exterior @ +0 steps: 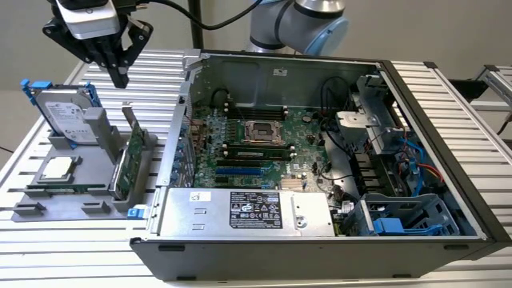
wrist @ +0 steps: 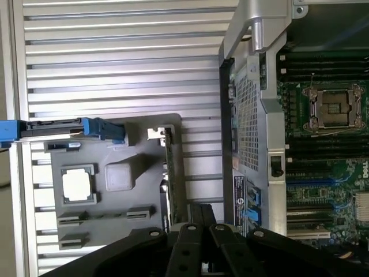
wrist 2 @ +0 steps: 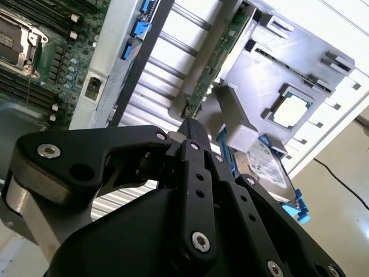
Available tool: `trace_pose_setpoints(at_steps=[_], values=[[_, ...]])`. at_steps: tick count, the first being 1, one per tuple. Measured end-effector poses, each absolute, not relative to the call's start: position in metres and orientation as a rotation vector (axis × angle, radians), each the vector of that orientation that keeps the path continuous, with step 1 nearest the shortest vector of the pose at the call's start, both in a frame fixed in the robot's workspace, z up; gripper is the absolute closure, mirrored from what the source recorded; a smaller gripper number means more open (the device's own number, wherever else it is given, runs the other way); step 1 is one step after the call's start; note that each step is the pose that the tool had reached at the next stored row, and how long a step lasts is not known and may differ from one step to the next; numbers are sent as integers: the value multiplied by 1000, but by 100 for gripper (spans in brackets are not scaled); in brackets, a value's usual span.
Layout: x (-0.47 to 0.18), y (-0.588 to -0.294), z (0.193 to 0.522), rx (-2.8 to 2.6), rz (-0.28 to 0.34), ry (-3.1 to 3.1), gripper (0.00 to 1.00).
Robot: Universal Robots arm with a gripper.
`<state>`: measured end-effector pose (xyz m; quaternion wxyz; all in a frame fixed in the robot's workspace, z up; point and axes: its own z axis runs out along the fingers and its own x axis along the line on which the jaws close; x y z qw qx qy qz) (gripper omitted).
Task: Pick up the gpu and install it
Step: 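Reach for the gpu, then pick up the gpu and move the gpu toward the slot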
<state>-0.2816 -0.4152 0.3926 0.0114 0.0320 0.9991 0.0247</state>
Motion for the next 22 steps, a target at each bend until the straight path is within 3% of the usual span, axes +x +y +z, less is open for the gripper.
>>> trace_pose_setpoints(at_steps=[22], values=[[-317,-416,393,94,77,3117,100]])
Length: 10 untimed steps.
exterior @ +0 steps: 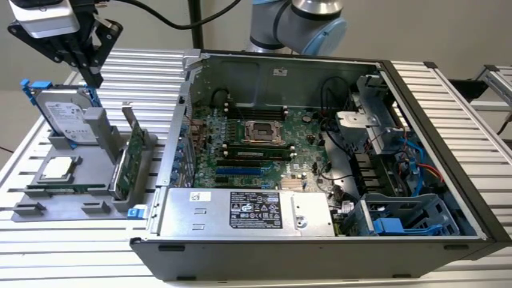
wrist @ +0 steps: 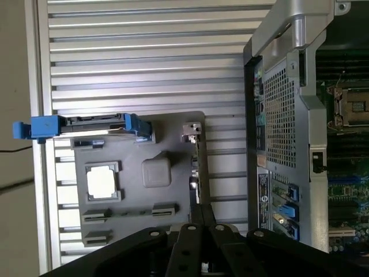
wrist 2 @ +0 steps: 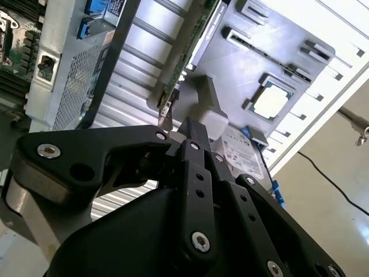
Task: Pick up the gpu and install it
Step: 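Pick up the gpu and move the gpu toward the slot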
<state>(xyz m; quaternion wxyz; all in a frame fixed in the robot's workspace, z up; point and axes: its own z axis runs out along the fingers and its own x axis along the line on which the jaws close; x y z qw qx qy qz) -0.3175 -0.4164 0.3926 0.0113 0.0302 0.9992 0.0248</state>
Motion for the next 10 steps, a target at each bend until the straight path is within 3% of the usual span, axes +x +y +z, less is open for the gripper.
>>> trace_pose_setpoints(at_steps=[10], values=[[-313,-421,393,94,77,3118,100]])
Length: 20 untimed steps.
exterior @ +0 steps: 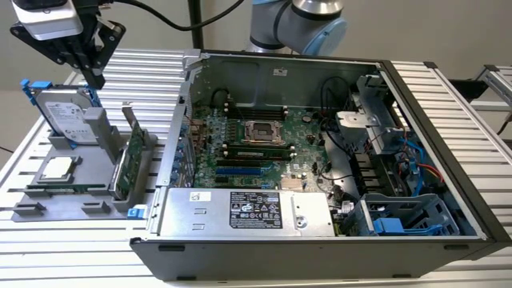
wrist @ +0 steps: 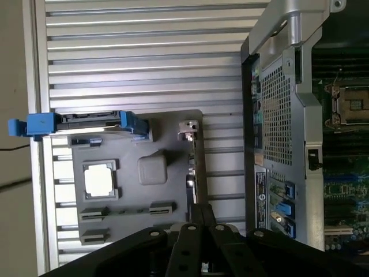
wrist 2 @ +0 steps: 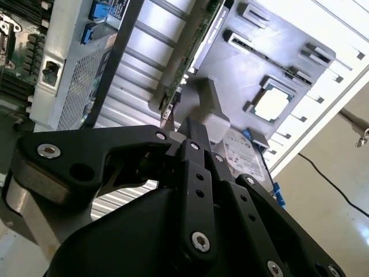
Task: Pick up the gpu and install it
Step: 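Pick up the gpu and move the gpu toward the slot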
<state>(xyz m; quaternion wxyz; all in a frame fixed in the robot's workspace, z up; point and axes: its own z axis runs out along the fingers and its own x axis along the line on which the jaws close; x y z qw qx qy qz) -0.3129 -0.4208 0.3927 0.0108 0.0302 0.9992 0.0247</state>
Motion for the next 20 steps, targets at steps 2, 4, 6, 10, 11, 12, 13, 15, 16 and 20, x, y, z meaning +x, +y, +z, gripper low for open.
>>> trace_pose_setpoints(at_steps=[2,4,6,10,11,12,13,15,16,20], values=[[-313,-424,393,94,77,3118,100],[-313,-428,393,94,77,3118,100],[-313,-431,393,94,77,3118,100],[-313,-438,393,94,77,3119,100],[-313,-440,393,94,77,3119,100],[-313,-442,393,95,77,3119,100],[-313,-444,393,95,77,3119,100],[-313,-447,393,95,77,3119,100],[-313,-449,393,95,77,3120,100],[-313,-456,393,94,77,3120,100]])
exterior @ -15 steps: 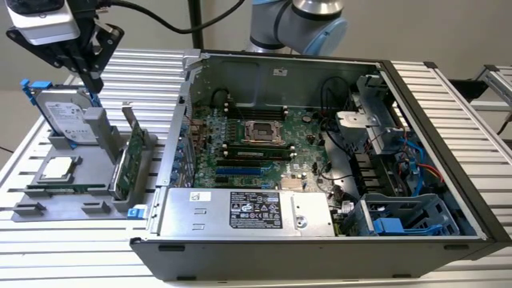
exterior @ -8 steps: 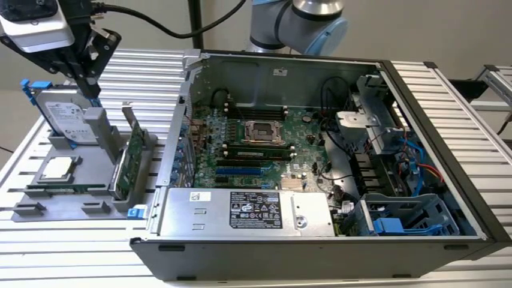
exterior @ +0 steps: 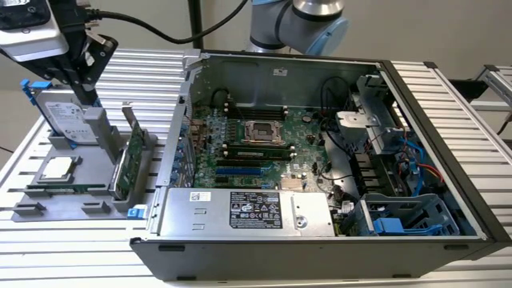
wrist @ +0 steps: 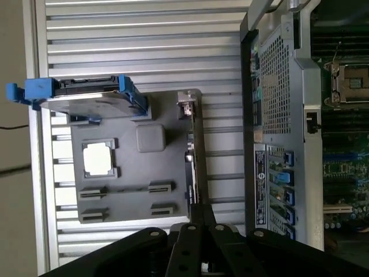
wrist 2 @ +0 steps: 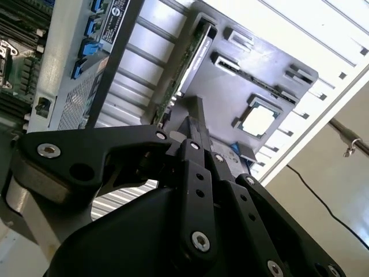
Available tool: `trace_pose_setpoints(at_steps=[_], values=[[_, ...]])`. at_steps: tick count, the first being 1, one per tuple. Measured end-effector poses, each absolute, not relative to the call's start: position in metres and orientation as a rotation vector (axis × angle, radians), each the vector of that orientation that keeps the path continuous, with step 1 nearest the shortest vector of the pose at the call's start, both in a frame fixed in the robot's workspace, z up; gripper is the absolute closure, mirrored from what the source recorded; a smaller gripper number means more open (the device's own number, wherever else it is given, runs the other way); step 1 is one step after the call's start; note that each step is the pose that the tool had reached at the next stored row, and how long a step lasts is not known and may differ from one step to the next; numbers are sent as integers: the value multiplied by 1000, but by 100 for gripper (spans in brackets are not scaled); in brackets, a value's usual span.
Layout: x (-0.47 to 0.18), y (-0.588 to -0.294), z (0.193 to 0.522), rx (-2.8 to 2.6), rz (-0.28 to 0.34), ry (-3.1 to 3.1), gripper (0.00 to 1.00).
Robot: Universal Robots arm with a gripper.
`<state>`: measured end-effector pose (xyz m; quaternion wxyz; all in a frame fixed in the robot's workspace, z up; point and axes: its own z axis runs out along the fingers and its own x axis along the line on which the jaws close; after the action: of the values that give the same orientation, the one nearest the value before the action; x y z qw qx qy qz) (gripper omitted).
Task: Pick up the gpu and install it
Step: 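Pick up the gpu and move the gpu toward the slot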
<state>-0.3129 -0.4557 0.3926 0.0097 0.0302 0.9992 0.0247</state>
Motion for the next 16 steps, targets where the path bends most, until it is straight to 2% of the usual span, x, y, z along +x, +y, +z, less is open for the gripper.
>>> trace_pose_setpoints(at_steps=[16], values=[[-313,-481,393,95,77,3120,100]])
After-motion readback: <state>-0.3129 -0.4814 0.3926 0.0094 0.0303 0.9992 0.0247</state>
